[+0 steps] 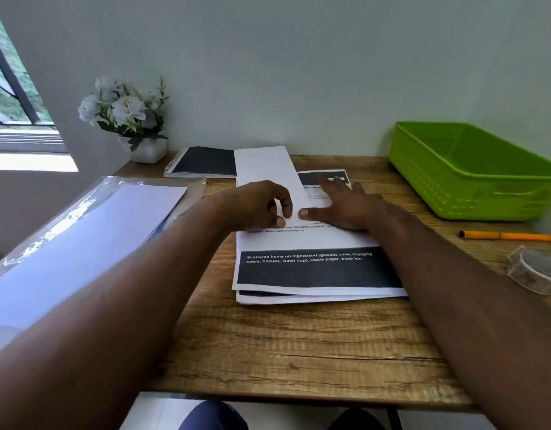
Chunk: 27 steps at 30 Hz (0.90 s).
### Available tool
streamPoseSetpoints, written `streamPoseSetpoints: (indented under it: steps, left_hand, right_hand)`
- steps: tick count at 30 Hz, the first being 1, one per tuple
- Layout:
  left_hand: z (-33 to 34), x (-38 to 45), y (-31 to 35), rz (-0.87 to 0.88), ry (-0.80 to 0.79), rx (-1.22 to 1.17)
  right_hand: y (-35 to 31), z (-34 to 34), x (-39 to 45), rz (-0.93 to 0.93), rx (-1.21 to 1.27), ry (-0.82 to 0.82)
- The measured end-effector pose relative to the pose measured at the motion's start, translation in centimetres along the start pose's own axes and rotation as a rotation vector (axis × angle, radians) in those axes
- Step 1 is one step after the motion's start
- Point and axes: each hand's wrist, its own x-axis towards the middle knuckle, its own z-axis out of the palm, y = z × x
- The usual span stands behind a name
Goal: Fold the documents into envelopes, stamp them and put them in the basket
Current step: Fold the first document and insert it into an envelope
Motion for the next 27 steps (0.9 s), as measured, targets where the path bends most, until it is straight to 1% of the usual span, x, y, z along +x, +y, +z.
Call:
streamPoseSetpoints:
  steps: [4,7,10,12,14,17,18,19,21,23,27]
  left_hand:
    - [0.0,-0.7,0.2,0.027,0.024,0.017]
    - [0.5,-1.1,0.9,0.082,0.107,0.167]
    - [1.8,-1.0,1.7,0.096,0.197,0.287]
    - [2.4,-0.9,2.2,0.103,0.226,0.340]
    - [2.5,-0.8,2.4,0.104,0.223,0.361]
    - [2.3,-0.9,2.2,0.081,0.226,0.376]
    - [2.1,-1.0,2.2,0.070,0.220,0.381]
    - [2.0,-1.0,2.2,0.065,0.214,0.384]
    - [1.7,-1.1,2.0,0.072,0.205,0.388]
    - [1.4,-1.2,1.9,0.079,0.202,0.388]
    - [0.9,-1.6,2.3,0.071,0.194,0.365]
  right_hand:
    - [1.4,0.1,0.7,-0.042,0.014,-0.002]
    - [1.4,0.4,1.1,-0.067,0.038,-0.020]
    - [0.7,-0.3,0.5,-0.060,0.019,-0.028]
    - [0.3,-0.6,-0.2,-0.096,-0.029,0.015]
    - [0.1,-0.8,-0.5,-0.212,-0.031,0.091]
    - [-0.3,-1.1,-0.7,-0.537,-0.036,0.299]
    - [-0.5,-1.1,-0.8,-0.614,-0.009,0.310]
    - [-0.8,-1.2,-1.1,-0.636,0.029,0.282]
    - [-1.1,-1.1,-1.4,-0.612,0.105,0.217]
    - [-1.1,-1.1,-1.4,-0.606,0.150,0.193]
    - [-0.9,-1.4,-1.4,-0.608,0.148,0.159]
